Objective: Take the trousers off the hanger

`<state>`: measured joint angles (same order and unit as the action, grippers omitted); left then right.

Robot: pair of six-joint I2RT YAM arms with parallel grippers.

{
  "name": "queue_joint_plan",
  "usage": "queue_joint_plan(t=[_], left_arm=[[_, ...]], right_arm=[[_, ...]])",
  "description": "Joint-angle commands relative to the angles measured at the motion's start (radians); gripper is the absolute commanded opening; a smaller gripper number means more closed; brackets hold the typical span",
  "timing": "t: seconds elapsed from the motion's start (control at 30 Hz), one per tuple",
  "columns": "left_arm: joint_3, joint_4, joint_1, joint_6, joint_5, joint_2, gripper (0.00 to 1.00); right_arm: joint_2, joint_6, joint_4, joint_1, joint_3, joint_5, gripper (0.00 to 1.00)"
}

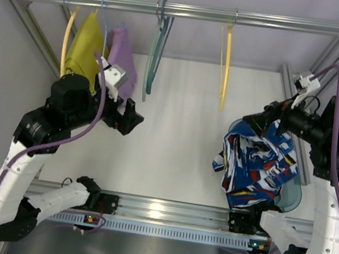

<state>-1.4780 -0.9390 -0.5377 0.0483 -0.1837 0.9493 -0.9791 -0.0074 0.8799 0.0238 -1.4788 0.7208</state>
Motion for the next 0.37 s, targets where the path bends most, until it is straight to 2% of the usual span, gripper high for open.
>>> queue_joint_plan(t=[0.0,0.33], left_arm=[[-0.035,-0.075,0.016,-0.039,0.084,-0.095,0.98],[0.016,-0.135,0.203,-0.07,0.159,-0.262,0.98]], right_arm=[[0.054,-0.037,0.051,-0.007,0.054,-0.02,0.99],[0.151,-0.034,0.059,-0.015,0.127,-0.034,0.99]])
